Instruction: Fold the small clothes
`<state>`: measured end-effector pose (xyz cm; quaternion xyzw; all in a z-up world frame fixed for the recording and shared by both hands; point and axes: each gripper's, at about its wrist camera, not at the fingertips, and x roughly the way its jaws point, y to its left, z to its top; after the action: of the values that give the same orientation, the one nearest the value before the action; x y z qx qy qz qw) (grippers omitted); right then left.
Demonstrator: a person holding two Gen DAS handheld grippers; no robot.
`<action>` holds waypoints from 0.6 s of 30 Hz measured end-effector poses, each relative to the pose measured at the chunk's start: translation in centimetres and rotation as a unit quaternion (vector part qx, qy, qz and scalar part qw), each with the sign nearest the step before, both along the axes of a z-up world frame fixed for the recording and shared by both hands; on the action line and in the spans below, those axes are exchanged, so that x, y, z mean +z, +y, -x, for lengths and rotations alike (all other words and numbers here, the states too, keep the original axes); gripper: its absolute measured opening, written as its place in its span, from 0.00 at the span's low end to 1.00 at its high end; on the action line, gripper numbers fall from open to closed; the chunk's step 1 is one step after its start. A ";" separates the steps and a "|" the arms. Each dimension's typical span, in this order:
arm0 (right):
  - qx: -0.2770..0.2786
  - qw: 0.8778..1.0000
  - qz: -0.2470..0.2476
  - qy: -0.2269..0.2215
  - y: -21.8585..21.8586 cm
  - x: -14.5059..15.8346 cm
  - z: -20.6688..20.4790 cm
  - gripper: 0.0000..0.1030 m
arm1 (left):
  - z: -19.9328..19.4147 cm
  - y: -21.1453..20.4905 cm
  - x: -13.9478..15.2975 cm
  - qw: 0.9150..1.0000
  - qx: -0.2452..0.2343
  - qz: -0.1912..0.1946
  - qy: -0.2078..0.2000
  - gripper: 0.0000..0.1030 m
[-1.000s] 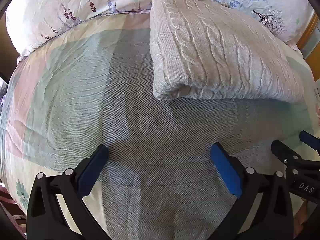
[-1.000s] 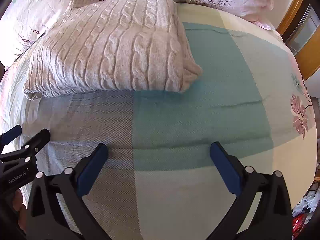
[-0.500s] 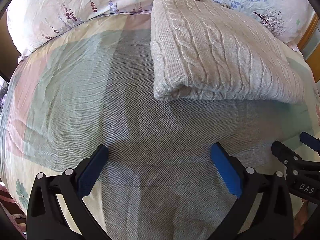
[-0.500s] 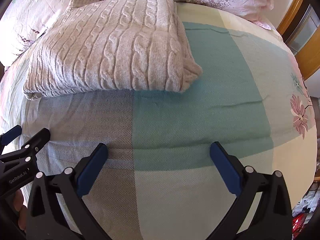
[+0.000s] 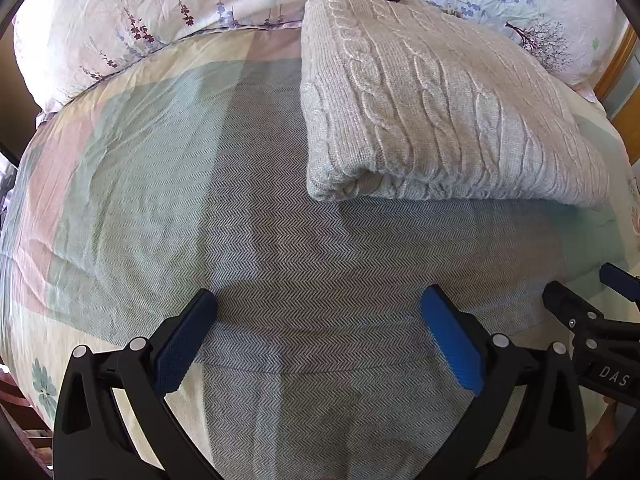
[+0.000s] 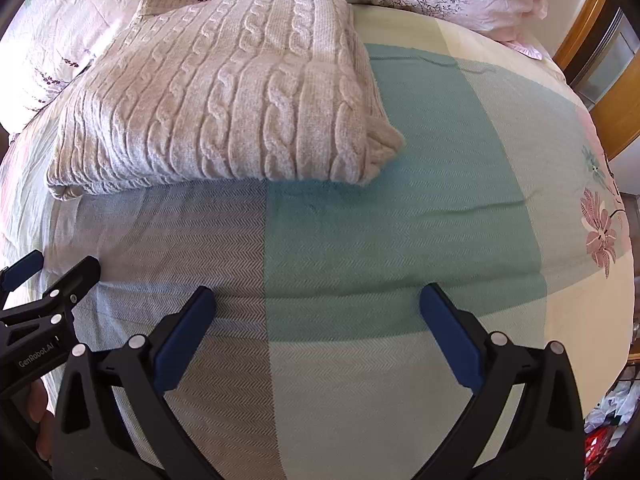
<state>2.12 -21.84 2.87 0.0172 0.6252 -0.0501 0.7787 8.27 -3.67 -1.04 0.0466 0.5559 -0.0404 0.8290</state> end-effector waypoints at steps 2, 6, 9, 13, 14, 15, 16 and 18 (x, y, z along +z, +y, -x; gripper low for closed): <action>0.000 1.000 0.000 0.000 0.0 0.0 0.0 0.98 | 0.0 0.0 0.0 1.000 0.000 0.000 0.000 0.99; -0.001 1.000 0.000 0.000 0.0 0.0 0.0 0.98 | 0.0 0.0 0.0 1.000 0.000 0.000 0.000 0.99; -0.001 1.000 0.000 0.000 0.0 0.0 0.0 0.98 | 0.0 0.0 0.0 1.000 0.000 0.000 0.000 0.99; -0.001 1.000 0.000 0.000 0.0 0.0 0.0 0.98 | 0.1 0.0 0.0 1.000 0.000 0.000 0.000 0.99; -0.001 1.000 0.000 0.000 0.0 0.0 0.0 0.98 | 0.1 -0.1 0.0 1.000 0.000 0.000 0.000 0.99; -0.001 1.000 0.000 0.000 0.1 0.0 0.0 0.98 | 0.1 0.0 0.0 1.000 0.000 0.000 0.000 0.99; -0.001 1.000 0.000 0.000 0.1 0.0 0.0 0.98 | 0.1 0.0 0.0 1.000 0.001 0.000 0.000 0.99; -0.001 1.000 0.000 0.000 0.1 0.0 0.0 0.98 | 0.1 0.0 0.0 1.000 0.001 0.000 0.000 0.99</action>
<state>2.10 -21.79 2.84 0.0176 0.6250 -0.0508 0.7788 8.20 -3.70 -1.07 0.0461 0.5559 -0.0397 0.8290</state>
